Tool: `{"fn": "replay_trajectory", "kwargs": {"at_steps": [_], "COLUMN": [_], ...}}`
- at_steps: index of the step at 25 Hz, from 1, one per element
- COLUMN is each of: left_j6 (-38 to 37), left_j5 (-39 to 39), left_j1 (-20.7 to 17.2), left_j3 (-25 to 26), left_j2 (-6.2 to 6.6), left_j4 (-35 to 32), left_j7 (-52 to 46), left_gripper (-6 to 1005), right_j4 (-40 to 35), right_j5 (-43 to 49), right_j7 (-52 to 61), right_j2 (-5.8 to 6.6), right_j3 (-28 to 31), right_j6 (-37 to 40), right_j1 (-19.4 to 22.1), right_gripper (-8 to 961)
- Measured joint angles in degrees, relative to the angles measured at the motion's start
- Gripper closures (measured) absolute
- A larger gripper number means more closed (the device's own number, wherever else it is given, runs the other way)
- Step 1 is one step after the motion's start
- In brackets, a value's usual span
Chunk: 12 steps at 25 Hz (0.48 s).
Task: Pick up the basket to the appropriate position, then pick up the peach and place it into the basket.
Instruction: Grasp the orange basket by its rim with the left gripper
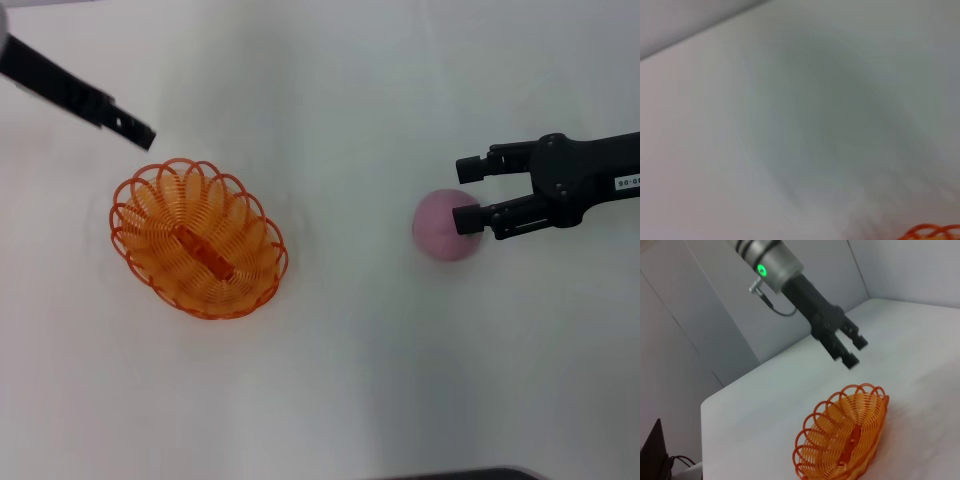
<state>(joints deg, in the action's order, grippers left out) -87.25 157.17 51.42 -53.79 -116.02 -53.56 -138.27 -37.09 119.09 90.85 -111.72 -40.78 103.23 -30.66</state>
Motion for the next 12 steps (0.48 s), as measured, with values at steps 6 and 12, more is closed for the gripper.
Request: {"fn": "replay_trajectory", "kwargs": {"at_steps": [6, 12], "left_j6": [3.16, 6.43], "left_j5": [6.14, 6.44], "left_j1": [2.03, 2.22], "left_j3": [-1.39, -4.04], "left_j2": [-2.51, -3.40], "left_j4": [3.71, 7.24], "left_j7": [-0.28, -0.30], "left_gripper": [118, 132], "right_j4": [0.00, -0.01], "right_j5": [0.00, 0.00], "right_j7": [-0.05, -0.12], "right_j2": [-0.23, -0.68], "right_j3": [0.00, -0.90], "right_j6": [-0.76, -1.23], "right_j1": [-0.07, -0.28], "right_gripper": [41, 42]}}
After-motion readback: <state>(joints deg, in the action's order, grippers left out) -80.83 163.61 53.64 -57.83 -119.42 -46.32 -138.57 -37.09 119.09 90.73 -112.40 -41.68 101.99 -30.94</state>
